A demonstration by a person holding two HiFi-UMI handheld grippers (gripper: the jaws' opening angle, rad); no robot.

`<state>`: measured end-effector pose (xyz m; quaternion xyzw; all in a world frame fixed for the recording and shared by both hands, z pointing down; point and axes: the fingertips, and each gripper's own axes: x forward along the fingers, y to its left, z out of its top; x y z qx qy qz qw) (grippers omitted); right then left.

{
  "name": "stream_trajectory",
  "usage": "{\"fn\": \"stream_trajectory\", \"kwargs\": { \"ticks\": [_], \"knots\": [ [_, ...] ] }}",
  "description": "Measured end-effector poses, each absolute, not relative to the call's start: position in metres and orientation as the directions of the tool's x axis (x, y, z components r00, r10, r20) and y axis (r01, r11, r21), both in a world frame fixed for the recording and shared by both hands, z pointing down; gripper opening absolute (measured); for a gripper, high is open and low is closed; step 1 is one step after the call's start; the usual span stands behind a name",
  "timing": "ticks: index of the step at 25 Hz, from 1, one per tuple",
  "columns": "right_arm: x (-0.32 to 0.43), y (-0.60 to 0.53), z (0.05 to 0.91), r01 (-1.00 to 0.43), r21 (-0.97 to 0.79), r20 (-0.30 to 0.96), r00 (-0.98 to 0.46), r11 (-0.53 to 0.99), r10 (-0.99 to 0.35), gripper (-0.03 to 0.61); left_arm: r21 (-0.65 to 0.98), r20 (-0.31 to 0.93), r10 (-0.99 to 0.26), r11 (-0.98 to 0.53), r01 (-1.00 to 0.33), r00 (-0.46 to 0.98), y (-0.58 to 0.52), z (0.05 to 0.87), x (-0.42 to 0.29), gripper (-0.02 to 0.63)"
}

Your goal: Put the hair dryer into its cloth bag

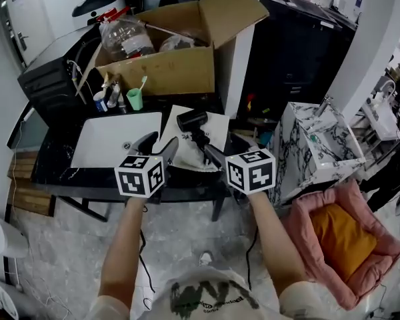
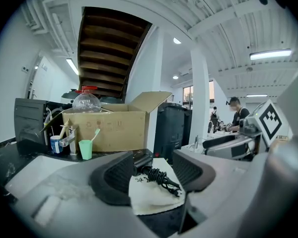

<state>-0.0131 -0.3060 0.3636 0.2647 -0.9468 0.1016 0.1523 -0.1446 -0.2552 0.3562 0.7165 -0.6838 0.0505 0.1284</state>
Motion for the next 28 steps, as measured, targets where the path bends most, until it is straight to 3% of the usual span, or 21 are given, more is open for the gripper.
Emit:
{"fn": "stream_trajectory", "kwargs": {
  "ticks": [18,28],
  "knots": [
    [-0.056,-0.356,0.404,-0.473,-0.155,0.423,-0.825,0.867,-0.375,0.33,0.109,0.291,-0.957,0.035,-0.993,-0.002,-0.298,0.376,-0.184,0.259],
    [-0.087,-0.367,0.436,-0.531,-0.165,0.491,-0.775,0.831,-0.397,0.33,0.109,0.308,-0.949,-0.034,-0.993,0.066,-0.31,0.39,-0.218,0.259]
  ]
}}
